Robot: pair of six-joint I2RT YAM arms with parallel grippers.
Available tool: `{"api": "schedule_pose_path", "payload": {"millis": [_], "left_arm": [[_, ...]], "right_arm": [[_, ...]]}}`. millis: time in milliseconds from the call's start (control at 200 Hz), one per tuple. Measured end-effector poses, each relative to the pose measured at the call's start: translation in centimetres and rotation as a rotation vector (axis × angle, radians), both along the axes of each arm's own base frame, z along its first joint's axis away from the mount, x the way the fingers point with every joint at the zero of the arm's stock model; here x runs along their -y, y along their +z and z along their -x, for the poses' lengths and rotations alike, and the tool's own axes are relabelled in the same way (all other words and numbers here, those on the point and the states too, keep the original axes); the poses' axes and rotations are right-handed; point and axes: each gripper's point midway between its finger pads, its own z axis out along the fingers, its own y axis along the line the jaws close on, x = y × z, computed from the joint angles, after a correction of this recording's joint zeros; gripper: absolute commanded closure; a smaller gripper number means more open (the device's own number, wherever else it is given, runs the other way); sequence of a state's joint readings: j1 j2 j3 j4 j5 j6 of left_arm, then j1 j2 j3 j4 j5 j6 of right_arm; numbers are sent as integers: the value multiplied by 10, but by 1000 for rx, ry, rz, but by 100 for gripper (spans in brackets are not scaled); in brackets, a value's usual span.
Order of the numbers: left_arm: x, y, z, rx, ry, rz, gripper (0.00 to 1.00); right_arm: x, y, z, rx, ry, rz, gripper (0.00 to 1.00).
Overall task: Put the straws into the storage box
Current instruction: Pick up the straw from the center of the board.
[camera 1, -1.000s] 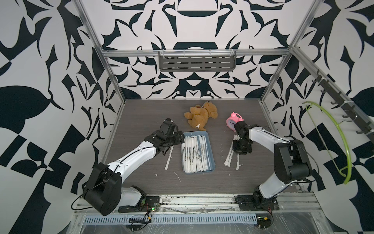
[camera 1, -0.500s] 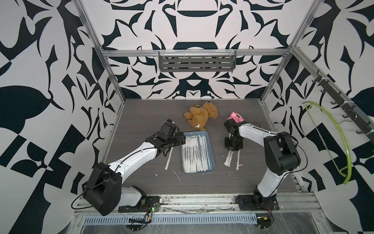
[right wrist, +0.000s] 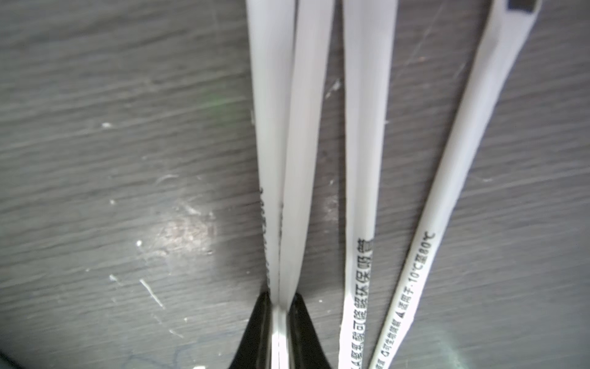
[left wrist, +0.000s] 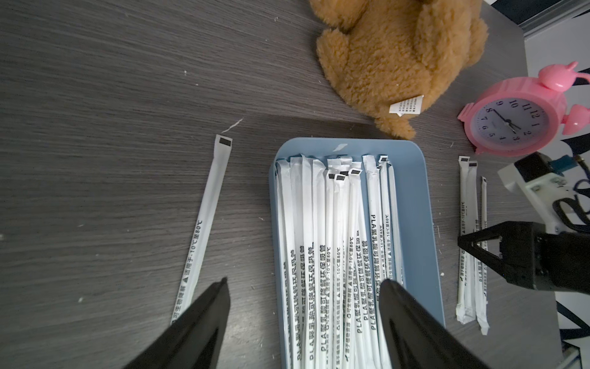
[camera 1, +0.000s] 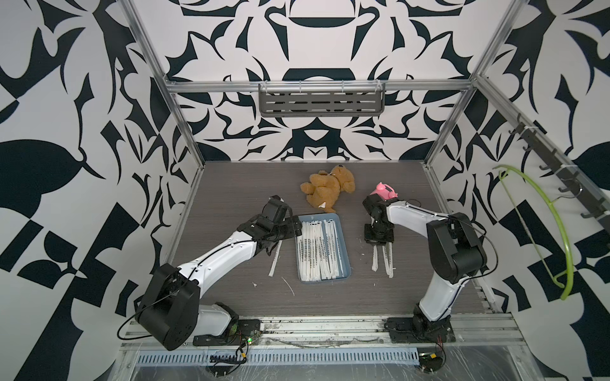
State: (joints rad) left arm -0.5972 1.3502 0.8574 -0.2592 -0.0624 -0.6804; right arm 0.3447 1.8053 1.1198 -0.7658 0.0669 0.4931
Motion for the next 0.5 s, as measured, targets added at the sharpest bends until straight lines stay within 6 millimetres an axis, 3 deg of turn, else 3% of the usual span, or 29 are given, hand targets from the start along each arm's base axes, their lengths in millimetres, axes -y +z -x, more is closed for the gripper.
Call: {"api": "schedule_pose_path", "payload": {"millis": [355,500], "left_arm": [[-8,-8,2,-6,8,-42,19],[-8,-8,3,-2,0,-51,19]], "right_arm": [[-31,20,12,21,88,-17,89],[-42,20,16,12,97,-55,76]]}}
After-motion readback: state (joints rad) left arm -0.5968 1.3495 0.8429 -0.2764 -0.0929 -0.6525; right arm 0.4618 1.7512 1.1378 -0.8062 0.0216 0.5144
